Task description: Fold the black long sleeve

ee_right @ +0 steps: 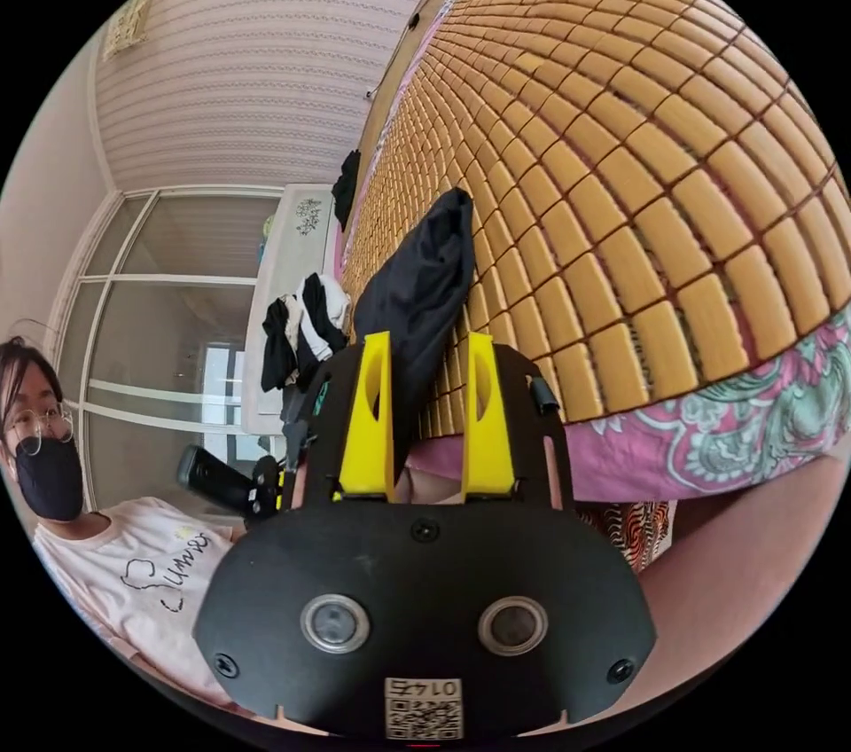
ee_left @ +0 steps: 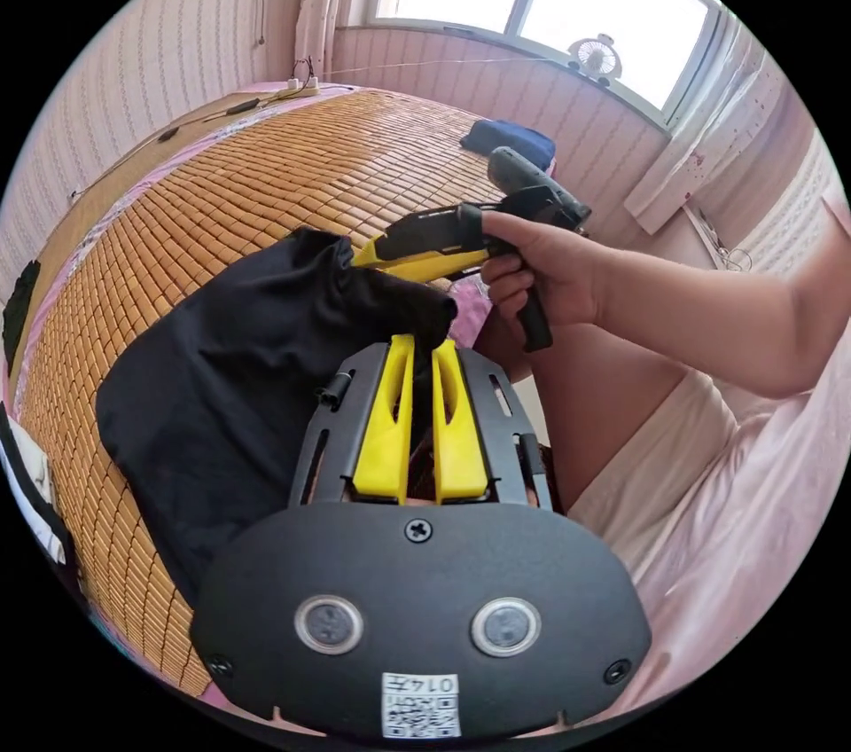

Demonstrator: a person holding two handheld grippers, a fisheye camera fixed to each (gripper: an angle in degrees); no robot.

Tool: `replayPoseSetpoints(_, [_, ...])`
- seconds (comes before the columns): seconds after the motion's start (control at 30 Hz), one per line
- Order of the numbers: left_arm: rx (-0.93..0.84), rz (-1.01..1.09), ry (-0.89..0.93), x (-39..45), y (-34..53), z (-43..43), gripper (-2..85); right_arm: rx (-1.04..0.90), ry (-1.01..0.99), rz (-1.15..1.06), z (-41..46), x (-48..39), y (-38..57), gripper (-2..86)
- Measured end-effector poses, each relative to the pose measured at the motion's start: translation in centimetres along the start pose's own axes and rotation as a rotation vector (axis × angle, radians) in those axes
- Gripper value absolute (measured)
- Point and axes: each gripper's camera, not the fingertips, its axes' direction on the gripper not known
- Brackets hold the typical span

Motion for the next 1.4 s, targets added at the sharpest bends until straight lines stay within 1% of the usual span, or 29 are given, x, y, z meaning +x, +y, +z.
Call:
replayPoseSetpoints(0.1, [-0.044, 0.038, 0.005, 0.0, 0.8, -0.1, 2.8, 0.004, -0.090, 0.041, 0.3, -0.2, 0.0, 14.5])
replayPoseSetpoints(0.17, [-0.053, 0.035, 0.014, -0.3, 1.1, -0.4, 2.7, 0.022, -0.078, 0.036, 0.4, -0.6, 0.0, 13.7])
replayPoseSetpoints(0.23, [-0.037, 0.038, 0.034, -0.6, 1.3, -1.1, 2.8, 0.036, -0.053, 0.017, 0.9, -1.3, -0.2, 10.0])
replayPoseSetpoints(0.33, [0.018, 0.061, 0.048, -0.9, 1.4, -2.5, 2.7, 0.059, -0.107, 0.006, 0.9, -2.1, 0.0, 4.8])
replayPoseSetpoints(0.4, [0.017, 0.058, 0.026, -1.4, 1.2, -3.1, 2.8, 0.071, -0.132, -0.027, -0.1, -3.1, 0.6, 4.0])
replayPoseSetpoints(0.47, [0.006, 0.049, 0.047, -1.9, 0.6, -3.5, 2.6, 0.096, -0.127, -0.063, -2.1, -4.3, 1.5, 3.6])
replayPoseSetpoints(0.57, [0.098, 0.050, 0.147, -2.2, -0.8, -4.8, 2.6, 0.136, -0.067, -0.129, -6.3, -6.9, 3.1, 3.4])
replayPoseSetpoints(0.63, [0.154, 0.047, 0.217, -2.3, -1.8, -5.2, 2.6, 0.140, 0.030, -0.190, -8.4, -10.0, 4.3, 3.5])
replayPoseSetpoints(0.7, [0.216, 0.001, 0.329, -3.0, -2.9, -5.5, 2.4, 0.121, 0.119, -0.240, -8.3, -13.0, 5.1, 3.7])
replayPoseSetpoints(0.77, [0.234, -0.054, 0.400, -4.2, -3.1, -5.7, 2.3, 0.091, 0.208, -0.293, -6.1, -16.0, 5.8, 3.9])
replayPoseSetpoints(0.83, [0.256, -0.105, 0.416, -5.8, -2.7, -6.4, 2.3, 0.019, 0.317, -0.344, -0.4, -19.5, 6.1, 4.6])
replayPoseSetpoints(0.87, [0.263, -0.135, 0.397, -7.1, -1.9, -7.0, 2.4, 0.000, 0.341, -0.361, 1.5, -20.4, 6.1, 4.8])
replayPoseSetpoints(0.93, [0.268, -0.197, 0.340, -9.4, -0.3, -8.1, 2.4, -0.088, 0.390, -0.423, 9.8, -22.8, 6.1, 6.0])
replayPoseSetpoints(0.97, [0.273, -0.239, 0.283, -11.0, 0.9, -8.9, 2.4, -0.106, 0.393, -0.425, 12.0, -23.2, 6.1, 6.5])
replayPoseSetpoints(1.0, [0.269, -0.292, 0.212, -12.7, 2.2, -9.6, 2.4, -0.137, 0.389, -0.439, 16.1, -23.8, 6.2, 7.6])
replayPoseSetpoints(1.03, [0.261, -0.321, 0.180, -13.6, 2.9, -9.8, 2.5, -0.181, 0.384, -0.453, 20.2, -24.3, 6.4, 8.3])
replayPoseSetpoints(1.1, [0.217, -0.449, 0.104, -17.2, 5.5, -10.0, 2.9, -0.223, 0.395, -0.482, 25.1, -24.9, 7.2, 8.6])
replayPoseSetpoints(1.13, [0.209, -0.479, 0.096, -18.0, 6.0, -10.0, 3.0, -0.245, 0.406, -0.501, 27.5, -25.3, 7.9, 8.3])
replayPoseSetpoints(1.27, [0.140, -0.582, 0.028, -21.3, 8.7, -9.0, 3.4, -0.233, 0.459, -0.558, 30.4, -26.4, 10.0, 6.8])
replayPoseSetpoints(1.4, [0.122, -0.635, 0.050, -22.8, 9.8, -8.5, 3.6, -0.197, 0.582, -0.645, 32.3, -27.6, 11.2, 5.0])
